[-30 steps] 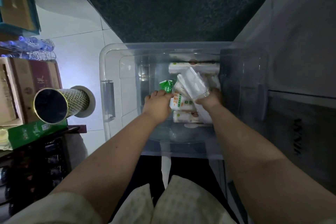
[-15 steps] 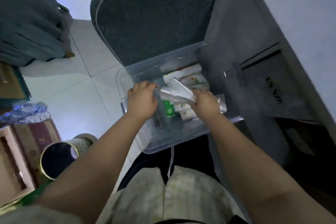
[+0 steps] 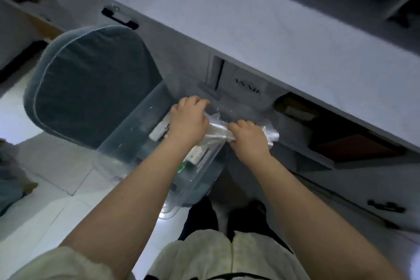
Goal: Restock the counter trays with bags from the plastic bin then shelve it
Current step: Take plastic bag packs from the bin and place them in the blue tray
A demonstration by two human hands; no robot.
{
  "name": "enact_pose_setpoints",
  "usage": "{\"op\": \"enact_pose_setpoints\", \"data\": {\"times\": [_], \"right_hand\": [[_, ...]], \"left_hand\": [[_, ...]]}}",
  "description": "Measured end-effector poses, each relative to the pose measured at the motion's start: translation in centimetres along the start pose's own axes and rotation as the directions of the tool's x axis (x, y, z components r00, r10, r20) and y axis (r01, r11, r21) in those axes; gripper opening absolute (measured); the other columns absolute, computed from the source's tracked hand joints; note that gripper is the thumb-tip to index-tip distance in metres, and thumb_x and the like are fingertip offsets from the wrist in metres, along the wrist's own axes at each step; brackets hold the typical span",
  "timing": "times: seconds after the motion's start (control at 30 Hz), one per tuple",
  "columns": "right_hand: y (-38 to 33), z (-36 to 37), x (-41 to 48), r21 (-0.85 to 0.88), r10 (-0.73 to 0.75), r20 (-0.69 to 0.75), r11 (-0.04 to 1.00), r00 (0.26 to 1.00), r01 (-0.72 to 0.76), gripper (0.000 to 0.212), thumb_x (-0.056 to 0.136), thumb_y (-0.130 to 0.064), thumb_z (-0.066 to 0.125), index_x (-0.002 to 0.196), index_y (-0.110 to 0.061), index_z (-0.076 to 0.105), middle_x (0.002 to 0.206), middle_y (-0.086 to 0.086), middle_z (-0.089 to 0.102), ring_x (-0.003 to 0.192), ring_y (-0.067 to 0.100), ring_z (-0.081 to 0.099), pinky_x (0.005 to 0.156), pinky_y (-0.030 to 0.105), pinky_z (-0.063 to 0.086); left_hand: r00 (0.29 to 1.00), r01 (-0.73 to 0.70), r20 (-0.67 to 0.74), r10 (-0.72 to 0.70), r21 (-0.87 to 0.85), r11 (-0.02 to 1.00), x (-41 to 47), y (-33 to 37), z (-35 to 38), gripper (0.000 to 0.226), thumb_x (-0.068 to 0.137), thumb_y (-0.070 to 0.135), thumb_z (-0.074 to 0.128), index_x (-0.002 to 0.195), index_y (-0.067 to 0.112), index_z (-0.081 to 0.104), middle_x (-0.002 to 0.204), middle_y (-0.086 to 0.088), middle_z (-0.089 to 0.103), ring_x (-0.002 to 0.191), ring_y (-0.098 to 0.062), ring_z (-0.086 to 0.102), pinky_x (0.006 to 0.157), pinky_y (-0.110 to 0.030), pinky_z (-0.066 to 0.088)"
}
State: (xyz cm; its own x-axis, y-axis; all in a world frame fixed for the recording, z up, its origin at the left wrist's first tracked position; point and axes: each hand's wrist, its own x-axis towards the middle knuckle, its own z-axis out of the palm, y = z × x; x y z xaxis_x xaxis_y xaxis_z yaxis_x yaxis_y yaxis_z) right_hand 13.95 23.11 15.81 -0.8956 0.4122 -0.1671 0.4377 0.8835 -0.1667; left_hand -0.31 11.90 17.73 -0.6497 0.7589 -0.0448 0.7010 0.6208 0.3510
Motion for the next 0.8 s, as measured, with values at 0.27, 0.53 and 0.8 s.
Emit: {"op": "enact_pose_setpoints", "data": {"times": [0.27,0.53,0.8], "right_hand": [[13.4,-3.1,-12.7,0.035,0.448,-0.151,0.893,0.881,-0.448,0.031,0.080,-0.018,0.060,0.112,-0.014,0.059,0.102,0.011,0.058,0.095,0.034,0.052,0.073,0.040,0.038],[25.8,-3.8,-32.1,0.254,0.805,-0.211,0.593,0.555,-0.764,0.022,0.079,-0.015,0.060,0.100,-0.014,0.061,0.098,0.012,0.060,0.094,0.034,0.054,0.069,0.037,0.037],[35.5,-3.4,-51.5,0.421,0.920,-0.230,0.389,0.319,-0.819,0.017,0.082,-0.015,0.061,0.100,-0.015,0.061,0.097,0.010,0.061,0.089,0.032,0.055,0.068,0.036,0.040]], "left_hand": [[0.910,-0.413,0.065,0.410,0.050,0.909,0.6,17.7,2.7,0.039,0.087,0.020,0.050,0.126,0.025,0.053,0.126,-0.003,0.054,0.114,-0.029,0.045,0.094,-0.042,0.032],[0.749,-0.658,0.177,0.639,0.082,0.748,-6.3,37.6,9.0,0.044,0.085,0.017,0.049,0.128,0.026,0.051,0.121,-0.003,0.053,0.115,-0.028,0.043,0.097,-0.043,0.031],[0.629,-0.770,0.154,0.762,-0.007,0.638,-14.9,59.6,14.2,0.043,0.084,0.022,0.052,0.128,0.026,0.053,0.124,-0.006,0.053,0.119,-0.030,0.042,0.095,-0.043,0.032]]}}
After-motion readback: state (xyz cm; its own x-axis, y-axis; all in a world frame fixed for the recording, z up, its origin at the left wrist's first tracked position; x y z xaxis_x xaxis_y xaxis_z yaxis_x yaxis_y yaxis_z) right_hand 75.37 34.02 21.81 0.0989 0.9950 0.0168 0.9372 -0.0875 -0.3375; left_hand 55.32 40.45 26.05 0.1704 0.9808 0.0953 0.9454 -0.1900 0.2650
